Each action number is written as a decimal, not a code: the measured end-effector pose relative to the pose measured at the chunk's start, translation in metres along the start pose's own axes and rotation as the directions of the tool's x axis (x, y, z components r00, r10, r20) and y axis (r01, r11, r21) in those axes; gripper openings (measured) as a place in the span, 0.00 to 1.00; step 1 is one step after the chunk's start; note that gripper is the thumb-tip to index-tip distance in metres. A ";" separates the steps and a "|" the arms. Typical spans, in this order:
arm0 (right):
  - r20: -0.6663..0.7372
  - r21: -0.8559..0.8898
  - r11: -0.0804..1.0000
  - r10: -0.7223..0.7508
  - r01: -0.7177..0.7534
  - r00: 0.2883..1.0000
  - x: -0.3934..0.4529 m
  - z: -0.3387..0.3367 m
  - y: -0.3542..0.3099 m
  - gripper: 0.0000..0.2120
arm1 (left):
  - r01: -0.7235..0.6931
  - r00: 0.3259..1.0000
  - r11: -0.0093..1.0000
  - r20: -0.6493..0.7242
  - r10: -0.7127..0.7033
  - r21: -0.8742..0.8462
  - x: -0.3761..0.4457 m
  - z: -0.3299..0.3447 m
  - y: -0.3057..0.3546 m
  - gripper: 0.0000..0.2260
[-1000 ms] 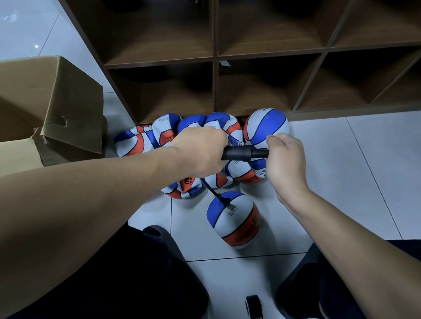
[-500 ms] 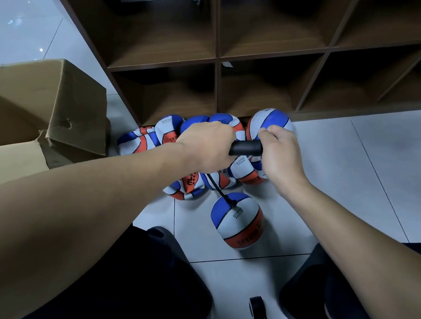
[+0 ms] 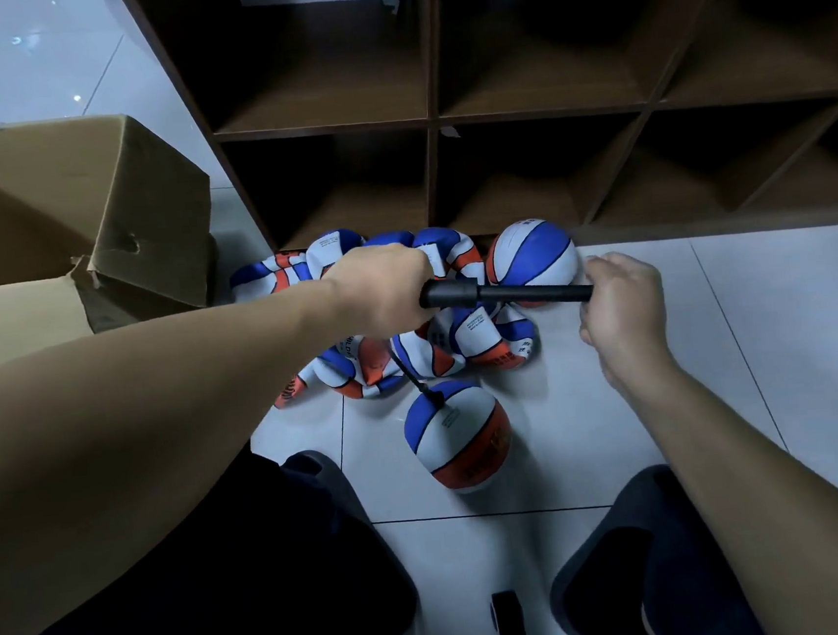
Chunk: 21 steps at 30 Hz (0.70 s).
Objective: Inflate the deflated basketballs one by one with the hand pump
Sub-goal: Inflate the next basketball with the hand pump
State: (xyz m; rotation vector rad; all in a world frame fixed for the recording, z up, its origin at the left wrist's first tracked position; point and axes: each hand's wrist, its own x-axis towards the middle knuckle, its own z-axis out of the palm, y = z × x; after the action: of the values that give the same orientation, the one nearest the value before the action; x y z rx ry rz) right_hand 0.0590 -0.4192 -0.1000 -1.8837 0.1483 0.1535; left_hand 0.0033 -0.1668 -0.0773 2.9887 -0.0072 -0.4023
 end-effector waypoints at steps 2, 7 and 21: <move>-0.025 -0.014 1.000 -0.001 0.001 1.000 -0.008 0.011 -0.004 0.13 | -0.004 1.000 1.000 -0.007 0.004 -0.002 0.001 -0.001 0.007 0.12; -0.026 -0.016 1.000 0.007 -0.007 1.000 -0.012 0.027 -0.014 0.18 | 0.009 1.000 0.999 -0.023 -0.010 -0.038 -0.002 -0.006 0.026 0.08; 0.044 -0.012 1.000 0.029 -0.029 0.999 -0.027 0.053 -0.009 0.18 | -0.024 1.000 0.996 -0.008 0.024 0.084 -0.001 -0.006 0.043 0.05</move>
State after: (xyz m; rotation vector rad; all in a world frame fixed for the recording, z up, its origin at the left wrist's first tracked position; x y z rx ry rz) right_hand 0.0328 -0.3653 -0.1029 -1.8888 0.1454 0.2158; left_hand 0.0047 -0.2083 -0.0658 3.0696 -0.0606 -0.3947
